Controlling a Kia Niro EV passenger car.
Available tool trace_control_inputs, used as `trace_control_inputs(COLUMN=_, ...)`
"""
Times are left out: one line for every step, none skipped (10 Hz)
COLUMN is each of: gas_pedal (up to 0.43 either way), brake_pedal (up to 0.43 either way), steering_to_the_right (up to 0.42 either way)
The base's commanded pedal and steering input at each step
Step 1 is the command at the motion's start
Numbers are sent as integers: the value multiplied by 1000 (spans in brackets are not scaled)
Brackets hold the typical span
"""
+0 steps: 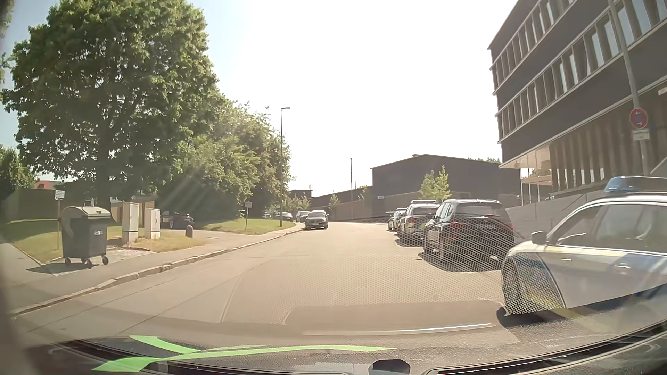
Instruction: Follow the waypoints while adhering to traffic rules and regulations
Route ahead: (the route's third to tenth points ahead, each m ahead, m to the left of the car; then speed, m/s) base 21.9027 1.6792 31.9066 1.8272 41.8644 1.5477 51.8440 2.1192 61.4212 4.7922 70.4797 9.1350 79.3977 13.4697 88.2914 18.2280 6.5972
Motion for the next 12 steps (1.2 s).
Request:
trace_control_inputs(gas_pedal=177, brake_pedal=0, steering_to_the_right=-5)
trace_control_inputs(gas_pedal=189, brake_pedal=0, steering_to_the_right=-5)
trace_control_inputs(gas_pedal=189, brake_pedal=0, steering_to_the_right=-5)
trace_control_inputs(gas_pedal=197, brake_pedal=0, steering_to_the_right=-5)
trace_control_inputs(gas_pedal=197, brake_pedal=0, steering_to_the_right=-5)
trace_control_inputs(gas_pedal=209, brake_pedal=0, steering_to_the_right=-5)
trace_control_inputs(gas_pedal=209, brake_pedal=0, steering_to_the_right=-5)
trace_control_inputs(gas_pedal=209, brake_pedal=0, steering_to_the_right=-5)
trace_control_inputs(gas_pedal=209, brake_pedal=0, steering_to_the_right=-5)
trace_control_inputs(gas_pedal=197, brake_pedal=0, steering_to_the_right=-5)
trace_control_inputs(gas_pedal=197, brake_pedal=0, steering_to_the_right=-5)
trace_control_inputs(gas_pedal=197, brake_pedal=0, steering_to_the_right=-5)
